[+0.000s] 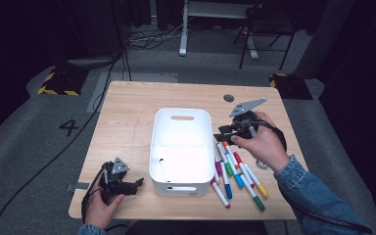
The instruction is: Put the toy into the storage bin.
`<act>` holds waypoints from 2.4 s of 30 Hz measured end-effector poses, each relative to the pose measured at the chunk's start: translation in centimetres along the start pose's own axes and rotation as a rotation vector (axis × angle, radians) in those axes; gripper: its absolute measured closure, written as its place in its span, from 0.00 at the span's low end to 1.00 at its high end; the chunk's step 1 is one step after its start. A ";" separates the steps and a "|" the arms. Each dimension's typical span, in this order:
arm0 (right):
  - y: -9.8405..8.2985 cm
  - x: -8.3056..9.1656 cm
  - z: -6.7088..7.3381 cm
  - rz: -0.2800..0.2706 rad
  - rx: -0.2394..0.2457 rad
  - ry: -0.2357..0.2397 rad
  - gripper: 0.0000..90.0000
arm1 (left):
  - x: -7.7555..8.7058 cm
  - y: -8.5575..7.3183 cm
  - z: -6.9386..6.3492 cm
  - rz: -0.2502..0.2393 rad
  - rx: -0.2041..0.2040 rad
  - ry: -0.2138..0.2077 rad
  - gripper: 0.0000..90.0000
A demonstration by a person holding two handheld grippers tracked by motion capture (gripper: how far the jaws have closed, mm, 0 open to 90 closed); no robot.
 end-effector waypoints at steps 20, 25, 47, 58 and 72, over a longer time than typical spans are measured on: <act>-5.1 -2.6 -8.2 0.088 -0.137 -0.145 0.73 | -0.1 0.0 0.0 0.002 0.001 -0.008 0.17; -6.8 -3.7 -9.8 0.112 -0.171 -0.179 0.72 | -0.1 0.1 0.1 0.004 -0.001 -0.009 0.17; -12.0 -7.9 -12.9 0.230 -0.256 -0.244 0.71 | -0.1 0.1 0.2 0.005 -0.011 -0.015 0.17; -12.8 -9.1 -12.5 0.272 -0.256 -0.245 0.77 | -0.1 0.1 0.2 0.005 -0.011 -0.015 0.17; -12.3 -9.8 -11.7 0.277 -0.246 -0.265 0.86 | -0.1 0.1 0.2 0.005 -0.010 -0.015 0.17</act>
Point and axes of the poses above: each handheld gripper's, and its own axes: x roughly backward along the jaws, y roughly out of its top, z roughly to its left, the point moved 3 cm from there along -x, roughly forward along the jaws, and after that the axes turned 7 degrees about -y, right-handed, at the moved point
